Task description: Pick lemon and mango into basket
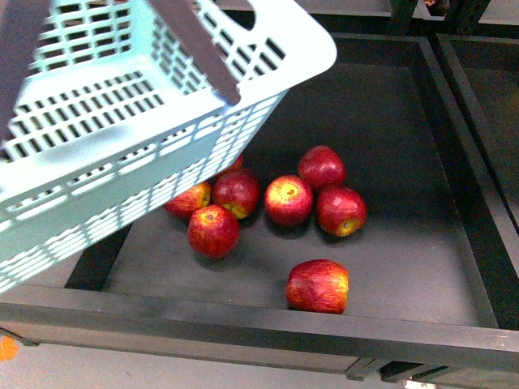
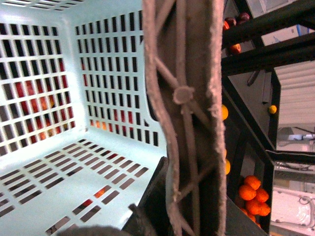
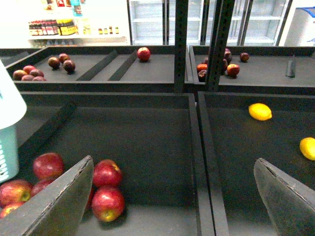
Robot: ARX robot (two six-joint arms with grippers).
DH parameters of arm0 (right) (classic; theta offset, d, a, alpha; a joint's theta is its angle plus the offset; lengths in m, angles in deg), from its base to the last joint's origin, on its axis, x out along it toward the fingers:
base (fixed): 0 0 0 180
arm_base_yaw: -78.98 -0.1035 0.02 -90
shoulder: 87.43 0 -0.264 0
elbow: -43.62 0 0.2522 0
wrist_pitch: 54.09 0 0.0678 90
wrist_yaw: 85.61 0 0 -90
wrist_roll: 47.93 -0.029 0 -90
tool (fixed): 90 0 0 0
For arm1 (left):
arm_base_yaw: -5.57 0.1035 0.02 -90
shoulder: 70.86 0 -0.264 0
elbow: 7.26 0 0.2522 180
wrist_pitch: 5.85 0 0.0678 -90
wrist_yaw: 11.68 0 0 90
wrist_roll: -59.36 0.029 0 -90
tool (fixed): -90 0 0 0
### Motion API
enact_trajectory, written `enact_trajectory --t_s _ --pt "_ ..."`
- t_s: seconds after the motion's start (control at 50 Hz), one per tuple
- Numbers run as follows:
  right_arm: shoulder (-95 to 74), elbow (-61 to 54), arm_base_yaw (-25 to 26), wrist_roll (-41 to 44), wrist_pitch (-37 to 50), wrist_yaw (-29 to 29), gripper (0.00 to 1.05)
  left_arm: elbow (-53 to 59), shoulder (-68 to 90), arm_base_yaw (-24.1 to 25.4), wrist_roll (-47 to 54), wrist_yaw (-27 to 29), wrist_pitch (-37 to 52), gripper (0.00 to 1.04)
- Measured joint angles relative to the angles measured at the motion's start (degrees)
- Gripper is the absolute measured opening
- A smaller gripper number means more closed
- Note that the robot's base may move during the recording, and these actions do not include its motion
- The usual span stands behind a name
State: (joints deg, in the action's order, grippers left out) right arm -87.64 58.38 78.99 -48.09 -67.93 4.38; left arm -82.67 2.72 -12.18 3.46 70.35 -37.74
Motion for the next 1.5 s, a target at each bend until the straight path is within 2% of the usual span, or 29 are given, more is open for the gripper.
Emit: enact_trajectory --t_s 0.06,0.3,0.4,0.6,0.88,0.9,0.939,0.979,1.019,1.059,1.119,1.179,1.239,1.319,1.499 --pt "0.0 0.0 0.0 0.0 0.0 0.0 0.96 -3.6 5.1 -3.0 1.4 0.2 1.4 0.06" --pt "0.0 0.0 0.0 0.0 0.0 0.0 0.96 -14.0 15.9 -13.7 2.3 -6.3 2.3 0.06" --pt "0.0 0.0 0.0 0.0 0.0 0.0 0.96 -15.3 16.7 -16.3 2.7 -7.6 2.3 0.06" --pt "0.0 0.0 0.0 0.0 0.0 0.0 0.96 -15.6 16.0 -19.2 2.5 -11.2 2.8 0.06" --pt "-0.1 0.0 0.0 -0.2 -0.1 0.3 0.96 -15.6 16.0 -19.1 2.5 -10.1 2.8 0.06" --pt "-1.1 0.6 -0.5 -1.1 -2.1 1.4 0.96 -15.6 16.0 -19.1 2.5 -10.1 2.8 0.06" --pt "-6.0 4.4 -1.3 -6.6 -11.5 8.2 0.96 -15.6 16.0 -19.0 2.6 -10.0 2.8 0.06" --pt "-12.1 7.5 1.0 -11.4 -18.4 8.8 0.96 -15.6 16.0 -19.0 2.5 -10.1 2.8 0.06" --pt "-15.7 8.3 4.4 -13.3 -19.5 6.8 0.96 -15.6 16.0 -19.0 2.6 -10.1 2.8 0.06" --pt "-19.6 9.1 10.1 -14.6 -17.7 2.3 0.96 -15.6 16.0 -19.0 2.6 -10.2 2.8 0.06" --pt "-26.9 11.3 20.0 -14.4 -11.2 -3.4 0.96 -15.6 16.0 -19.0 2.5 -10.3 2.8 0.06" --pt "-35.2 13.4 27.6 -12.2 -4.1 -7.1 0.96 -15.6 15.9 -19.0 2.6 -10.4 2.8 0.06" --pt "-46.4 15.5 34.1 -9.2 4.8 -7.4 0.96 -15.6 15.9 -19.0 2.5 -10.5 2.8 0.06" --pt "-60.5 18.5 38.6 -7.0 13.7 -6.2 0.96 -15.6 15.9 -19.0 2.5 -10.1 2.8 0.06" --pt "-82.7 26.2 41.2 -7.4 22.3 -4.4 0.96 -15.6 15.9 -19.0 2.5 -10.2 2.8 0.06"
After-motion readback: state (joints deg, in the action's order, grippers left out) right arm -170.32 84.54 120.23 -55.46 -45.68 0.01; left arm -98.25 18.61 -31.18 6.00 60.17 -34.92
